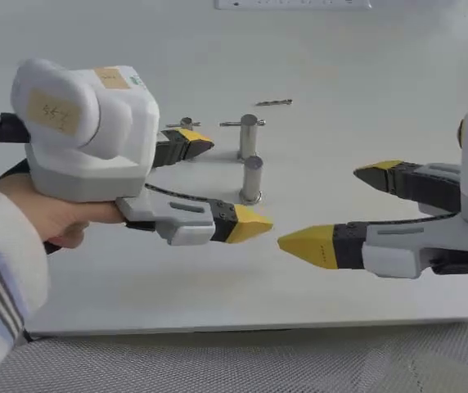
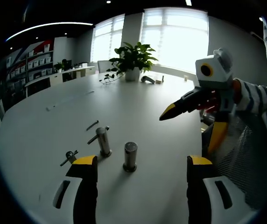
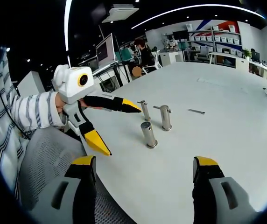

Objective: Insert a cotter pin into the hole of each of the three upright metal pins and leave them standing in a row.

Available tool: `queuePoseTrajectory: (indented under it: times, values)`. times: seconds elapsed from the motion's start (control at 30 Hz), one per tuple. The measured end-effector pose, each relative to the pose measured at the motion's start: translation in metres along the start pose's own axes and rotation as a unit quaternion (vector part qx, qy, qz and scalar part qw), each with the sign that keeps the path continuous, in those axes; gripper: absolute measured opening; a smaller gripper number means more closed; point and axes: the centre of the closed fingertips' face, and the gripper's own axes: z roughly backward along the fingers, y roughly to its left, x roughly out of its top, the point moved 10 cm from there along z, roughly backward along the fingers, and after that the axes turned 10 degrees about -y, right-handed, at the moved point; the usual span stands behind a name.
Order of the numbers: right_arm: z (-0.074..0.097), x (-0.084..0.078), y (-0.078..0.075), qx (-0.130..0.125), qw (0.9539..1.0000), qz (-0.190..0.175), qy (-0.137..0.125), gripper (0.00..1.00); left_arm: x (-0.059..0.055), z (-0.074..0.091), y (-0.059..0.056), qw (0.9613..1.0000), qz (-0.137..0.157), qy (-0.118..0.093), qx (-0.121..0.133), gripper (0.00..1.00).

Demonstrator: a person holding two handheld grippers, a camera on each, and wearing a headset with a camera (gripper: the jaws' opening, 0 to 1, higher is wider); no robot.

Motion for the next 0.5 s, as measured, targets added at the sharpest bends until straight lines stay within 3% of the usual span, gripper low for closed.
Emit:
queuePoseTrajectory:
  times: [0.2,0.23,0.3,0.33,0.43,0.5]
  values:
    - [0.0,0.001,-0.001,0.0,1.0,0.006,0.007,0.83,-0.004,0.008,-0.004,0.9999,-0.003,0.009,-0.009,0.95]
    - [0.0,0.001,-0.001,-0.001,0.9999,0.007,0.008,0.83,-0.004,0.009,-0.003,1.0,0.001,0.005,-0.005,0.99]
    - [0.0,0.002,-0.002,-0.002,0.9999,0.01,0.01,0.83,0.0,0.011,-0.002,0.9988,0.035,-0.035,-0.001,0.99]
    - [0.0,0.003,-0.003,-0.003,0.9999,0.011,0.011,0.83,0.002,0.013,-0.001,0.9981,0.047,-0.041,0.001,0.99]
    - [0.002,0.006,-0.006,-0.007,0.9998,0.015,0.013,0.83,0.003,0.017,0.003,0.9989,0.027,-0.036,0.01,0.99]
    - [0.003,0.008,-0.013,-0.015,0.9996,0.022,0.012,0.83,0.003,0.02,0.006,0.9987,0.03,-0.038,0.013,0.99]
